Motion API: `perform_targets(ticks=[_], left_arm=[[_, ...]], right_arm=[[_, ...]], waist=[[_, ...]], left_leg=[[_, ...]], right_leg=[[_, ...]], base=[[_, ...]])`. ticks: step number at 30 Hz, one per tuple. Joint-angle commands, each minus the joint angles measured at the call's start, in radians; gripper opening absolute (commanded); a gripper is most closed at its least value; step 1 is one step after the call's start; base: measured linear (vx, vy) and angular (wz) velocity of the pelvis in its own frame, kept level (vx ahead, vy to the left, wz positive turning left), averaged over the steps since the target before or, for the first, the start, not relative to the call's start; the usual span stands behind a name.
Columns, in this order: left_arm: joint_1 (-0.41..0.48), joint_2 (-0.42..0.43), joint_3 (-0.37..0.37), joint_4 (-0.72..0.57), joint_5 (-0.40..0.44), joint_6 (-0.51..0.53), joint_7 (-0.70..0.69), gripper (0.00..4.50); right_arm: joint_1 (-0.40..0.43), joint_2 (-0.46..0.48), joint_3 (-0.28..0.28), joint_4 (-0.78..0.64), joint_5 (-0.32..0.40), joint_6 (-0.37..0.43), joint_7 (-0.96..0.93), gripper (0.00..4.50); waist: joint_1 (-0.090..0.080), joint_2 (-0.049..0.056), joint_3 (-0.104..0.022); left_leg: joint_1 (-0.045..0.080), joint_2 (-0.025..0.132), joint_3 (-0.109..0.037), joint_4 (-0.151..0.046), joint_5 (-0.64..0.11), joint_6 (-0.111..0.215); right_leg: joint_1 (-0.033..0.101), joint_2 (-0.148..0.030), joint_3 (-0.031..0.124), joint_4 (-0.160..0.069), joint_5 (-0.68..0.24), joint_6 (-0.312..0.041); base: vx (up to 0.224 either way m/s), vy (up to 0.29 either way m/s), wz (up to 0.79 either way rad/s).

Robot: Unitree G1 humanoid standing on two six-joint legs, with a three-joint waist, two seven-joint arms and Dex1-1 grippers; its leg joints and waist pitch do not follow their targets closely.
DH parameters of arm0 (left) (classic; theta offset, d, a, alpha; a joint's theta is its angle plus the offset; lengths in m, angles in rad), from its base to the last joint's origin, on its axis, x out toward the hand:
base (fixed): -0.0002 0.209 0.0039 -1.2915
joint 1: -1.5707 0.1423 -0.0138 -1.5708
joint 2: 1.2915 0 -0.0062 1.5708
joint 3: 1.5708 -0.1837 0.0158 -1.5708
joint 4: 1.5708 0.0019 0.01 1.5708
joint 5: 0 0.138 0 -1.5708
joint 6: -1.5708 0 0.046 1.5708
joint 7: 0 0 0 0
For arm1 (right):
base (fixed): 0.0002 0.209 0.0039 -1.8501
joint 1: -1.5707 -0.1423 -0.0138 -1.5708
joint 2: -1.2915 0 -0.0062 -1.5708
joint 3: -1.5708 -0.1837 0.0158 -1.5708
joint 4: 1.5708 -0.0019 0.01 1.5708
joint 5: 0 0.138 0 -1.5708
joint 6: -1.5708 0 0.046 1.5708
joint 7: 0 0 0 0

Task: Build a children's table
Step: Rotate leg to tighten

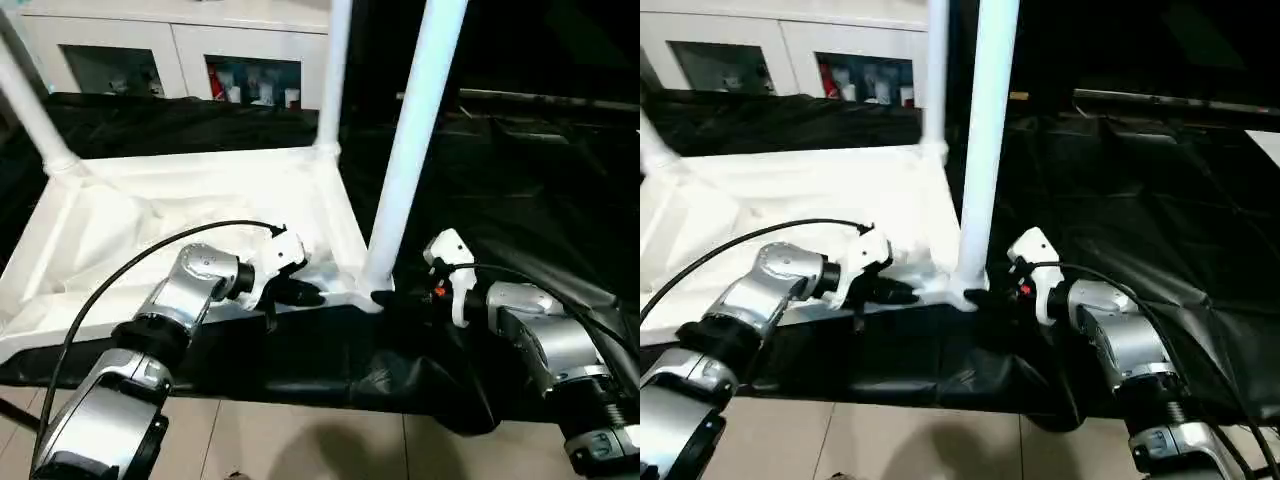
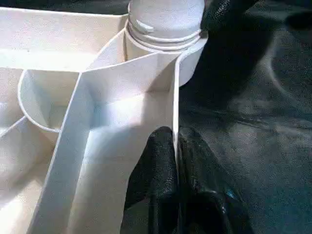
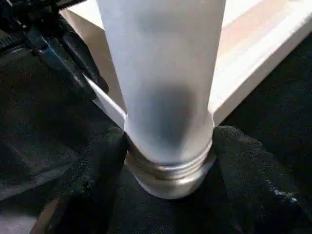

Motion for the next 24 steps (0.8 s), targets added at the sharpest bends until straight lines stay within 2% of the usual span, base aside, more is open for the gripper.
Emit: perform_targets(ticks=[1,7,10,24], left_arm=[[0.024,-0.030,0.002,-0.032,-0.068,0.003,-0.048,0.00],[0.033,-0.034,0.009,-0.060,-0.069,0.021,-0.057,0.00],[0.034,-0.035,0.010,-0.063,-0.068,0.025,-0.056,0.00],[0.050,-0.031,0.015,-0.088,-0.061,0.043,-0.044,0.00]], right_arm=[[0.002,0.011,0.011,-0.027,0.024,0.005,0.019,3.05],[0.006,0.021,0.019,-0.057,0.047,0.018,0.065,3.05],[0.002,0.024,0.021,-0.051,0.043,0.013,0.065,3.05],[-0.005,0.036,0.019,-0.053,0.023,-0.045,0.061,3.05]], waist=[[0.004,-0.009,-0.057],[0.005,-0.014,-0.057],[0.005,-0.013,-0.057],[0.005,-0.017,-0.059]], left_leg=[[0.017,0.055,-0.020,-0.062,-0.186,0.069],[0.015,0.053,-0.019,-0.061,-0.167,0.072],[0.014,0.052,-0.020,-0.061,-0.163,0.072],[0.014,0.051,-0.019,-0.057,-0.135,0.085]], right_leg=[[0.044,-0.059,0.036,-0.067,-0.101,-0.278],[0.044,-0.058,0.037,-0.066,-0.092,-0.268],[0.045,-0.058,0.036,-0.066,-0.101,-0.265],[0.046,-0.058,0.036,-0.060,-0.072,-0.269]], base=[[0.000,0.000,0.00],[0.000,0.000,0.00],[0.000,0.000,0.00],[0.000,0.000,0.00]])
